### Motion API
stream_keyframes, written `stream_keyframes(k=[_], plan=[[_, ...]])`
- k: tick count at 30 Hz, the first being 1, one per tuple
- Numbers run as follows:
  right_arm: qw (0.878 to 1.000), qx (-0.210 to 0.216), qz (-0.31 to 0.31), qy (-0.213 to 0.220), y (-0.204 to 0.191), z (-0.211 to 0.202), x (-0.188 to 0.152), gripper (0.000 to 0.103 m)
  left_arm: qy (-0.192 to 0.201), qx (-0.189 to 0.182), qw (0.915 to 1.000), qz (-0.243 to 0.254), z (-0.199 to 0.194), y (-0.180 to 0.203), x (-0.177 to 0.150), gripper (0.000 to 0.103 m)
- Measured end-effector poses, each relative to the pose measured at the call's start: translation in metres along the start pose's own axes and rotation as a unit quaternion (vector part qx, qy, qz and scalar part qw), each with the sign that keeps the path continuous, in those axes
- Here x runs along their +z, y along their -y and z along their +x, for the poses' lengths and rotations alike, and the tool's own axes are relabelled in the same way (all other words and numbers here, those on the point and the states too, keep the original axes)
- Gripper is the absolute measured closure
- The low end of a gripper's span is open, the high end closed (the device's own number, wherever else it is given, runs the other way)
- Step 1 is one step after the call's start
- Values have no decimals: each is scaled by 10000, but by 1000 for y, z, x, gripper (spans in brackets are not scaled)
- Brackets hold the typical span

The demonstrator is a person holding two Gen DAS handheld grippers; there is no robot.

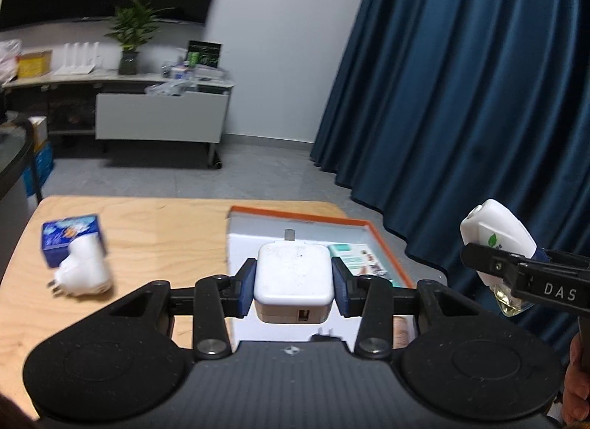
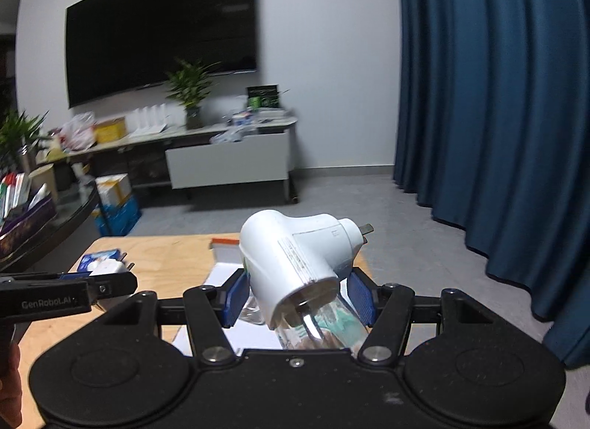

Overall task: Organize rigid objects
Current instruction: 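Grasp the white cube charger with the left gripper while the right grasps the glass-bulb diffuser, then carry the cube charger and diffuser over the white box and hold them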

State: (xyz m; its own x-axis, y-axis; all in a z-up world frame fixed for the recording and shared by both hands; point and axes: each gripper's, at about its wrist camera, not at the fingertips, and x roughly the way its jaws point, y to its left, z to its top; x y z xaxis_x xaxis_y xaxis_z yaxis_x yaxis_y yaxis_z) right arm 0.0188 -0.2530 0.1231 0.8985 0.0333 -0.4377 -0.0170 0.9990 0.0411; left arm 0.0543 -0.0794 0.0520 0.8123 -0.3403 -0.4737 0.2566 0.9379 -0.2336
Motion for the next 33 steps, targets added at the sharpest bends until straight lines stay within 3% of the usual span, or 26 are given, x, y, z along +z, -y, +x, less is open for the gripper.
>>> stream_keyframes(k=[15, 33], plan=[[9990, 139, 381, -182, 9, 23, 10, 33, -169, 12, 9986, 500, 37, 25, 39, 61], [9983, 197, 370, -405, 11, 55, 11, 33, -528, 173, 9978, 369, 55, 21, 27, 61]])
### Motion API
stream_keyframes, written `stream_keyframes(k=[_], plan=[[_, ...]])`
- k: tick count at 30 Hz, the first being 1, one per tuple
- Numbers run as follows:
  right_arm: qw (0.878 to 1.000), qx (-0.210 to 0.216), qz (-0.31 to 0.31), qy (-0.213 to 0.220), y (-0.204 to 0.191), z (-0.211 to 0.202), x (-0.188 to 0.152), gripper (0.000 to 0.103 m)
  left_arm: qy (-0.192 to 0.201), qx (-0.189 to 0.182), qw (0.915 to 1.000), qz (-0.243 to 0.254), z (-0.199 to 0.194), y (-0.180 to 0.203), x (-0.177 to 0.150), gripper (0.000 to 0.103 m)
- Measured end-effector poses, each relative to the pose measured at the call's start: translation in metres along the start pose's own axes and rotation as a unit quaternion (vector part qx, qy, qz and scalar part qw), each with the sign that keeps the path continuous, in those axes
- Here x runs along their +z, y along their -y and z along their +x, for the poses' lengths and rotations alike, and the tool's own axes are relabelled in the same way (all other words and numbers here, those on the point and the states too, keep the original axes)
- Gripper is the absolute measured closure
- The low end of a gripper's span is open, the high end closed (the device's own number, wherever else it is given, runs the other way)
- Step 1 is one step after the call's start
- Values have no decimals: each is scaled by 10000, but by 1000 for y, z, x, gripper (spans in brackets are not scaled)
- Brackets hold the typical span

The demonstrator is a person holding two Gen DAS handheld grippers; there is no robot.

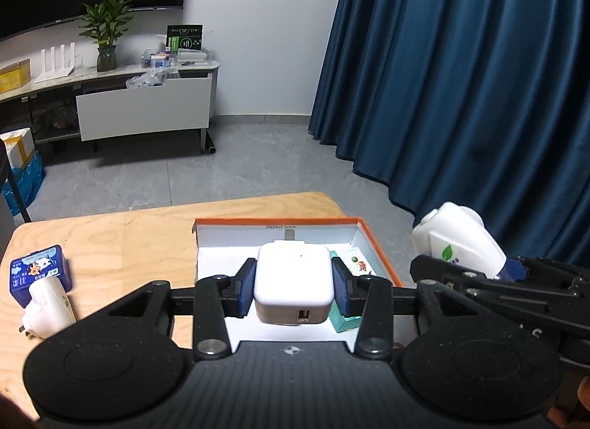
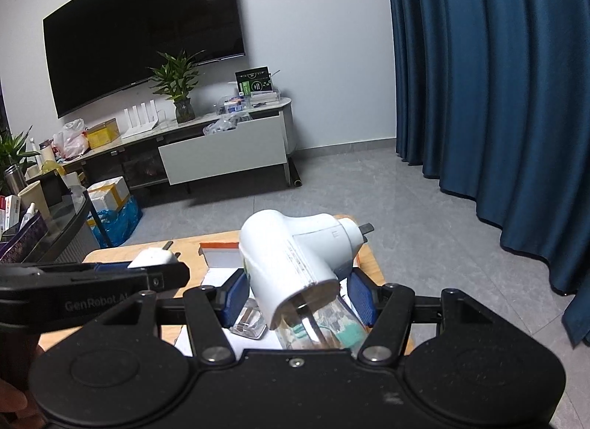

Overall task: Organize rigid objects
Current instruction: 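Carry the cube charger and diffuser over the white box and hold them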

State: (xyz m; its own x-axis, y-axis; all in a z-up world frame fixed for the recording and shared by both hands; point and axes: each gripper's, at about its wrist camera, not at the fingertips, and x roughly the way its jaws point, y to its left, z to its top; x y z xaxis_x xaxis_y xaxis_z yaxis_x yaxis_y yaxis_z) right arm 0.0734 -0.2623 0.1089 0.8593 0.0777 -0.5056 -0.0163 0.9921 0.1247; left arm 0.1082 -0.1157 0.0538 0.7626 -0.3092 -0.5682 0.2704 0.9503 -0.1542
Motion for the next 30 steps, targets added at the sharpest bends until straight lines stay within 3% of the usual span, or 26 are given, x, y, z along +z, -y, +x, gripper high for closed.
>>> stream_keyframes(k=[30], plan=[[10000, 39, 30, -62, 1, 12, -3, 33, -195, 39, 9998, -24, 12, 4, -3, 61]])
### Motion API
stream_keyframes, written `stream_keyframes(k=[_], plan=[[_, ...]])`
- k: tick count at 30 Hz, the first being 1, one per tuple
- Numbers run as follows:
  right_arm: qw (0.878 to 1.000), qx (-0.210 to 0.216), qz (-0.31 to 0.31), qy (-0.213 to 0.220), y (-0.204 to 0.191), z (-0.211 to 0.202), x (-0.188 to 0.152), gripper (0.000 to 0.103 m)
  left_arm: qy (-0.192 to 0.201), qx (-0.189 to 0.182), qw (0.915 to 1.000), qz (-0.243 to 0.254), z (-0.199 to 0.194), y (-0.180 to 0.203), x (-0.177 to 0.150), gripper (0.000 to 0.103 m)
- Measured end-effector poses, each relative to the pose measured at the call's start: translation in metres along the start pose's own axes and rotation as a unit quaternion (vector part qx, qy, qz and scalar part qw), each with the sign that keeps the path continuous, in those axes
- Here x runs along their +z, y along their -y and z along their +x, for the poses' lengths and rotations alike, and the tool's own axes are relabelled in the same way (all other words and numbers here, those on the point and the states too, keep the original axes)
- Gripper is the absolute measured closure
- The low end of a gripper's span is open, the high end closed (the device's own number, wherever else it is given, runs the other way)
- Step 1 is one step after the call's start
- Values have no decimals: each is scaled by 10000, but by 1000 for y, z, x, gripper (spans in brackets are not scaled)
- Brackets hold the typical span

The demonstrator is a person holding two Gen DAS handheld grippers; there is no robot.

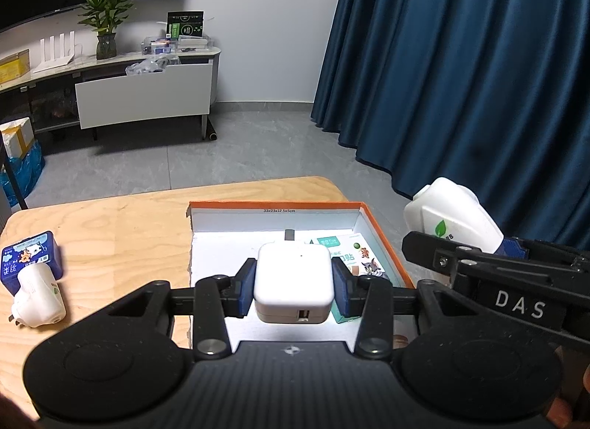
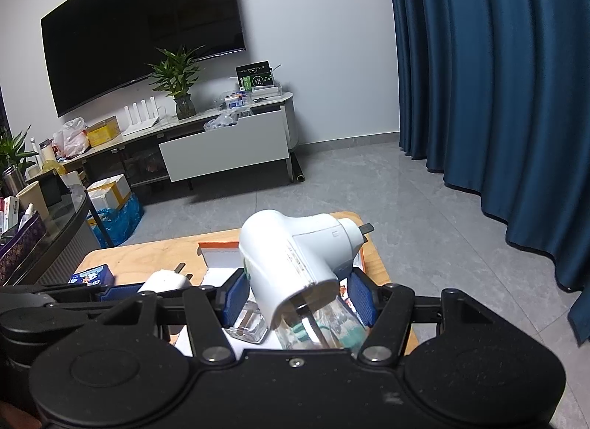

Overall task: Organize rigid objects
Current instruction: 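Carry the cube charger and diffuser over the white box and hold them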

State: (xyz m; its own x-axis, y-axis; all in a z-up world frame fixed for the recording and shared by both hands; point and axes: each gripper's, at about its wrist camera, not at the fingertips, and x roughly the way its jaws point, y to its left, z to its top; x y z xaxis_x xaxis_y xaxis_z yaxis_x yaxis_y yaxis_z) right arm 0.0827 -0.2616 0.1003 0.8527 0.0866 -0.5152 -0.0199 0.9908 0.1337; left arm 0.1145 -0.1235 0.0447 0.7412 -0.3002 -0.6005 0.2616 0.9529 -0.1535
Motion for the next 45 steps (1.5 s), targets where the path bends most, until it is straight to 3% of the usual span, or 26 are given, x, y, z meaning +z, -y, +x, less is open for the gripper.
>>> stream_keyframes(k=[45], plan=[[10000, -6, -17, -18, -1, -3, 2, 33, 35, 4, 10000, -37, -1, -3, -3, 61]])
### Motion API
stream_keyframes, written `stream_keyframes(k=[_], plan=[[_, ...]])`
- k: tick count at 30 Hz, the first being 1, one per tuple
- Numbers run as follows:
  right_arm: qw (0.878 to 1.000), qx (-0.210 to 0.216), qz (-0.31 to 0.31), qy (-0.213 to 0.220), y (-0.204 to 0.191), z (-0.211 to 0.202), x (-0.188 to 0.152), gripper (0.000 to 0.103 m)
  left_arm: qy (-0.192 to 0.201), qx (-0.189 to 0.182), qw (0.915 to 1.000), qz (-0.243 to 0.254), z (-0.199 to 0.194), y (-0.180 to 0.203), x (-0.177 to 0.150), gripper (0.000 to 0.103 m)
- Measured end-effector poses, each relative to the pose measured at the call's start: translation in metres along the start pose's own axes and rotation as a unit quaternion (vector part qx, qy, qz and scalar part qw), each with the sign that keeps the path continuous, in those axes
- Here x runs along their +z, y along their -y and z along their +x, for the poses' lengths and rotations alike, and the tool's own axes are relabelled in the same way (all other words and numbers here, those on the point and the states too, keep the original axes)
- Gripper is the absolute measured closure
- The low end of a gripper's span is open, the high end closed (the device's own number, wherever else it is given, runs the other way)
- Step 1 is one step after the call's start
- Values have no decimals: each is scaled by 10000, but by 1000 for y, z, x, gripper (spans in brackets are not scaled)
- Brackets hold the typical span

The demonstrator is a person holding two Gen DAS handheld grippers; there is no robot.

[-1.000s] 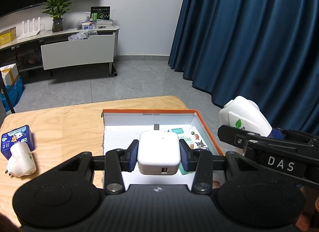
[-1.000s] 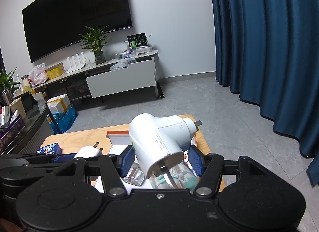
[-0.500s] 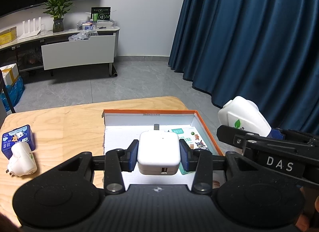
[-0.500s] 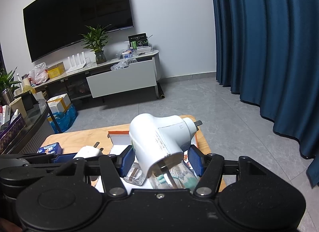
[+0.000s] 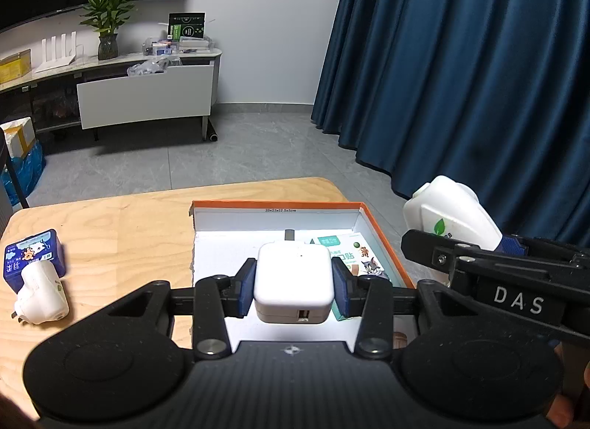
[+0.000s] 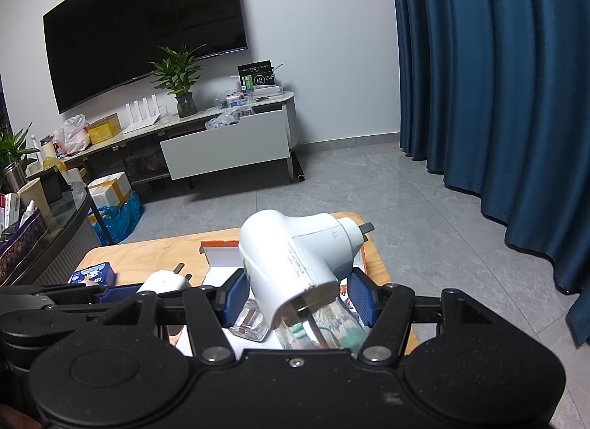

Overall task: Organize rigid objects
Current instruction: 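Carry the cube charger and diffuser over the white box and hold them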

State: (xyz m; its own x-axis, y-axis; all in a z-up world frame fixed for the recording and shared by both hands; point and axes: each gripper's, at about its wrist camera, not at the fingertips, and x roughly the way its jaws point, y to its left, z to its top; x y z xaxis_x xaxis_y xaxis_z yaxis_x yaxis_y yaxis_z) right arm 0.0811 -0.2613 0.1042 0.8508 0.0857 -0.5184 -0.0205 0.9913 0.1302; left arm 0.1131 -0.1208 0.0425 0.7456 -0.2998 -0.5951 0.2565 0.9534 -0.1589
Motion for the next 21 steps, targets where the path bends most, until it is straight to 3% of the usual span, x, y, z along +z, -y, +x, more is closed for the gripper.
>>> stream_keyframes(k=[21], plan=[[10000, 5, -23, -51, -2, 4, -2, 32, -30, -8, 10000, -59, 1, -3, -4, 61]])
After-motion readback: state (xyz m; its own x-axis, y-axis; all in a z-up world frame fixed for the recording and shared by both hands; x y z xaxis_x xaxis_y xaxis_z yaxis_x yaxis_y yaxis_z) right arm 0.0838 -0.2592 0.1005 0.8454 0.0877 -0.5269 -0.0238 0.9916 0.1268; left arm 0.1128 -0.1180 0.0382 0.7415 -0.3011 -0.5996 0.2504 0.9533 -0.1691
